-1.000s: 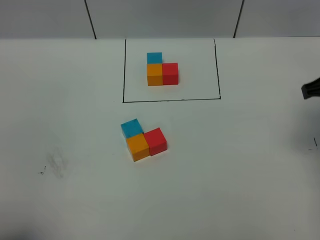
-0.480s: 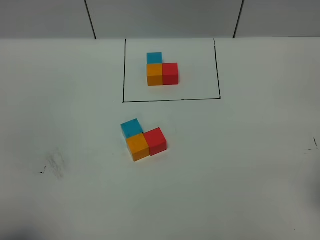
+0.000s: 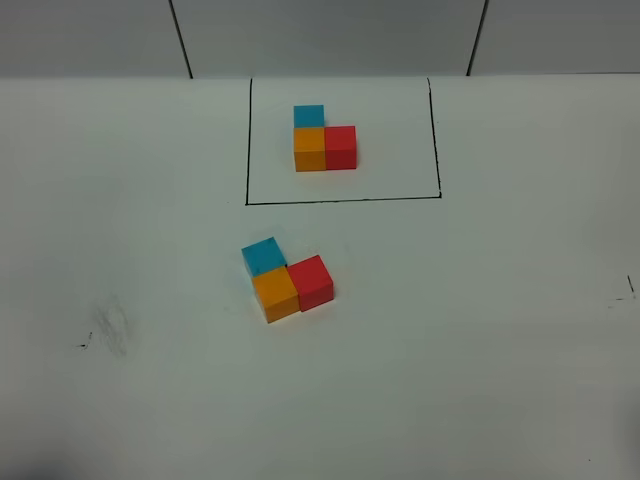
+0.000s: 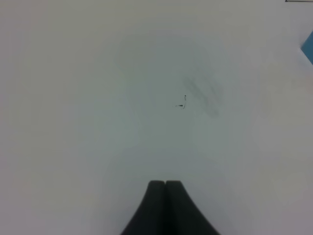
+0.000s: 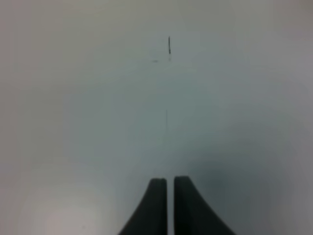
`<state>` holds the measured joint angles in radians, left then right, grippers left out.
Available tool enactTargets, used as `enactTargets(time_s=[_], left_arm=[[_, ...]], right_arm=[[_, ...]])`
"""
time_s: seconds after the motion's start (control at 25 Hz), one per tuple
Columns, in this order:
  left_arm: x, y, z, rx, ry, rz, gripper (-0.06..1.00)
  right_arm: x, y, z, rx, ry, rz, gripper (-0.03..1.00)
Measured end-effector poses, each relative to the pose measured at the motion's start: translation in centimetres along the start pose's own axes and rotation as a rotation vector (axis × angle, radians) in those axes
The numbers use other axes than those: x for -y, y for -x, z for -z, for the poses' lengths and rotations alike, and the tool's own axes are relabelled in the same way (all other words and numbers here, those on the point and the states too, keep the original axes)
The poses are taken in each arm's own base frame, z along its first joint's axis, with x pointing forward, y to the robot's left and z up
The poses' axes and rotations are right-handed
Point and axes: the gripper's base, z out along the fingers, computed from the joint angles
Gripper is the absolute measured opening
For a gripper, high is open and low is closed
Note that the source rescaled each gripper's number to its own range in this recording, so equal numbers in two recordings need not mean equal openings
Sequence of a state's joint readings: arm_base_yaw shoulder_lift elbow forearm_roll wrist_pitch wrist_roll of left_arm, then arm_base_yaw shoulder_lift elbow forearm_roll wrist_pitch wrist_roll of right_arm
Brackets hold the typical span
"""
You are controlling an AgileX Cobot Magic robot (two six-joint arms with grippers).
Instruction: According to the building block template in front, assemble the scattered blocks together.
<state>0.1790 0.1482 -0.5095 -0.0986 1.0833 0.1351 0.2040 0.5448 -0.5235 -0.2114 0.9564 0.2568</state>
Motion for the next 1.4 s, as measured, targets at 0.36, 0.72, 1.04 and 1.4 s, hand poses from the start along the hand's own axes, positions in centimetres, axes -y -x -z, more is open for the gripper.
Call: enactTargets(time_s=[0.36, 0.72, 1.04, 1.4], left_arm=[[0.0, 0.0, 0.0, 0.0, 0.0, 0.0, 0.0], [0.0, 0.0, 0.0, 0.0, 0.0, 0.0, 0.0], [0.0, 0.0, 0.0, 0.0, 0.0, 0.0, 0.0], [0.0, 0.0, 0.0, 0.0, 0.0, 0.0, 0.0]], right_arm=[[-0.23, -0.3, 0.81, 0.063, 0.051, 0.081, 0.0], [-0.55, -0.36, 0.83, 0.06, 0.085, 0.126, 0.0], [-0.2, -0.29, 0.81, 0.064, 0.047, 0.074, 0.0], [-0.19, -0.38, 0.99, 0.073, 0.052, 0.06, 0.0]])
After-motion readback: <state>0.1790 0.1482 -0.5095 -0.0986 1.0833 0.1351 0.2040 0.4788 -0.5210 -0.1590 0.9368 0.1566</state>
